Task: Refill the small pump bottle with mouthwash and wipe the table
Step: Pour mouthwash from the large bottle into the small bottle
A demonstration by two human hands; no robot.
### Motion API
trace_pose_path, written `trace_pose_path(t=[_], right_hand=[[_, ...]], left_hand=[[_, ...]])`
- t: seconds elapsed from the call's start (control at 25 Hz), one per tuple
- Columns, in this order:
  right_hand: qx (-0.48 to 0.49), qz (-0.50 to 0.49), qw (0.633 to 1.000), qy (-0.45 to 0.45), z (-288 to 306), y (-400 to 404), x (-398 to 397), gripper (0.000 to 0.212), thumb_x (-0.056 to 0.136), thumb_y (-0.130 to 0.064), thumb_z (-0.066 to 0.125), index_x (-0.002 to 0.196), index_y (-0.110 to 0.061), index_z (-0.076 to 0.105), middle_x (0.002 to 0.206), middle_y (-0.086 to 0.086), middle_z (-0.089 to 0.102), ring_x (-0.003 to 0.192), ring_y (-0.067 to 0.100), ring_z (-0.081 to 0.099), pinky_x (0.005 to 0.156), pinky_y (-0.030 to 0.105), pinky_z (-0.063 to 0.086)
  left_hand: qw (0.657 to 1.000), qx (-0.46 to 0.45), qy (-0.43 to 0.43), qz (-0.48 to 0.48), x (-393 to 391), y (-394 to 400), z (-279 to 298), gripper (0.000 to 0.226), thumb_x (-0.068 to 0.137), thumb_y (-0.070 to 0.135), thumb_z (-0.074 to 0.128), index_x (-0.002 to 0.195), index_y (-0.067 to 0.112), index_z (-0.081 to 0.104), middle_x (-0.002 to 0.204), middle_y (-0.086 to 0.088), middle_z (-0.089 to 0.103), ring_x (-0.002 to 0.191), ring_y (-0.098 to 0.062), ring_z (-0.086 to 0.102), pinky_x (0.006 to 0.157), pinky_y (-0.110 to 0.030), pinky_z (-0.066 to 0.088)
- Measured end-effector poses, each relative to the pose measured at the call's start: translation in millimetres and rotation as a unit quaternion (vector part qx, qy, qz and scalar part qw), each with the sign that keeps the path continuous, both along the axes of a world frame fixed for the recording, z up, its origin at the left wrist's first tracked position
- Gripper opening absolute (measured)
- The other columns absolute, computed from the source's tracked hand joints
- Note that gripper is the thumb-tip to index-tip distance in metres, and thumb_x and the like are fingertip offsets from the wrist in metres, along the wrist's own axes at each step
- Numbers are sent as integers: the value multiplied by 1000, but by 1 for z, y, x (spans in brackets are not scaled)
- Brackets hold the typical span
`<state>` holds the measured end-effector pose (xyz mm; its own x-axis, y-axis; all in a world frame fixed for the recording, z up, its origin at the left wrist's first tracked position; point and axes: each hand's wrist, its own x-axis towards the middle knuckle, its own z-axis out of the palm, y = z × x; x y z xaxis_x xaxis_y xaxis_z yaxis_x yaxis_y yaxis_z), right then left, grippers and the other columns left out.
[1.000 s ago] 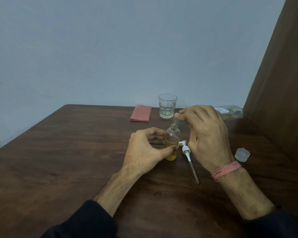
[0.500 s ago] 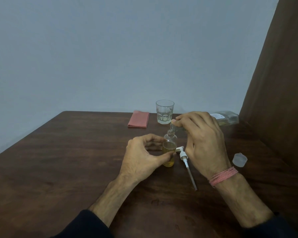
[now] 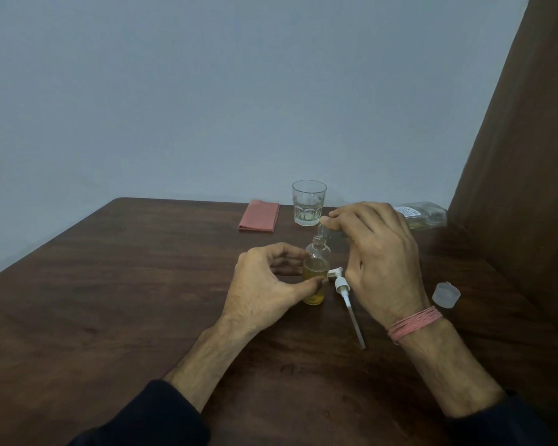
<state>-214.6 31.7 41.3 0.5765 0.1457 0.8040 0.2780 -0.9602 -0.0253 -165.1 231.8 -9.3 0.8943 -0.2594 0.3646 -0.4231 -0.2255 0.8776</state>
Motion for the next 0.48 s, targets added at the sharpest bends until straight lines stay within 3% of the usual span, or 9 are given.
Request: trace_pose_path(t=[0.48], right_hand=[[4,2,1000,-8,0,0,-2,57,75,15,67,120,-20,74,118,-5,73,117,27,62,101,40,47]], left_hand=[[1000,6,-2,3,-1,0,1,46,75,40,110,113,28,88,107,15,90,102,0,86,96,-34,72]])
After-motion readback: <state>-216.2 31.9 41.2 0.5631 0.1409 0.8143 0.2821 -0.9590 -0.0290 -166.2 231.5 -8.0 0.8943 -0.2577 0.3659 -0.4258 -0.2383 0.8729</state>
